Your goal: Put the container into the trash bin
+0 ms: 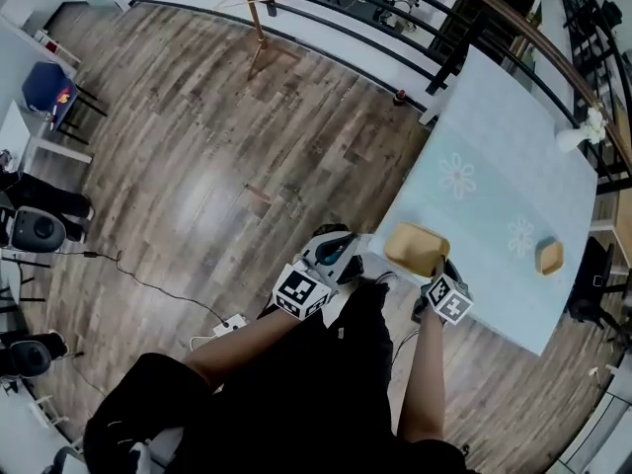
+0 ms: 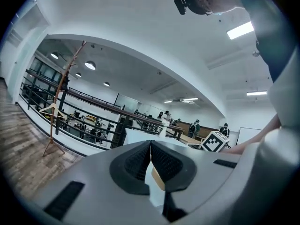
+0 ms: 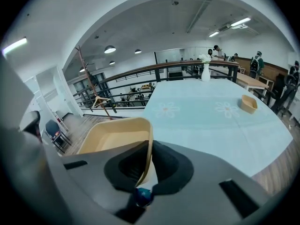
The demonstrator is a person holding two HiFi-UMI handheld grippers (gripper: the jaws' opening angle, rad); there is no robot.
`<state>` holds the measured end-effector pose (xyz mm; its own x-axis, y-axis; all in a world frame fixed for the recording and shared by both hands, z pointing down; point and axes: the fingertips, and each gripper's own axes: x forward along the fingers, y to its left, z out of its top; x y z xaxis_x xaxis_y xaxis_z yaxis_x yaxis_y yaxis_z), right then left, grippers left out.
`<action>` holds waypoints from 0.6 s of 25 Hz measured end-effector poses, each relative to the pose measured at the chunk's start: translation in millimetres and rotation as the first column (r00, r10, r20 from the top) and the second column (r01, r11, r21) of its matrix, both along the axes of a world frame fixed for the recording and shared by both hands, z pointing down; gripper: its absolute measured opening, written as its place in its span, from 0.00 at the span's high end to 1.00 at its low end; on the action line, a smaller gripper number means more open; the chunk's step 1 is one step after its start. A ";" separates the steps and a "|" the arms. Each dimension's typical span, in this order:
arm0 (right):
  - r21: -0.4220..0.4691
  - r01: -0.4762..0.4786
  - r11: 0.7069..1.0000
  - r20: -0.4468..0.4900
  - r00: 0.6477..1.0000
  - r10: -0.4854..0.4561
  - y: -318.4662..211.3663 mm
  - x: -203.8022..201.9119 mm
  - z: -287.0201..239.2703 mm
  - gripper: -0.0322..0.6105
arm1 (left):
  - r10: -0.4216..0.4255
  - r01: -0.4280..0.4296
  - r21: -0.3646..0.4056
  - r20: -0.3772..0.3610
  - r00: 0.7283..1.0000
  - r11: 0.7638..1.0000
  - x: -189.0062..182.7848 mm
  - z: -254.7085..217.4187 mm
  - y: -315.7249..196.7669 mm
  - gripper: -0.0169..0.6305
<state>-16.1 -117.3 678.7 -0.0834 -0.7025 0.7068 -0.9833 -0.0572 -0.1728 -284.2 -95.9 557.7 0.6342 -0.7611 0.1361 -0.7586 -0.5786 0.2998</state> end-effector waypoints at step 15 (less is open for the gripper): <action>0.009 -0.063 0.998 0.099 0.993 0.061 108.3 -76.6 -4.6 0.89 | 0.046 -0.048 0.049 0.044 0.998 0.998 -38.9 -15.2 81.7 0.95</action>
<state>-92.7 -9.0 674.1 -0.1082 -0.7169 0.6887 -0.9560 -0.1149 -0.2699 -323.1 -14.2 542.5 0.6638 -0.7372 0.1262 -0.7418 -0.6273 0.2370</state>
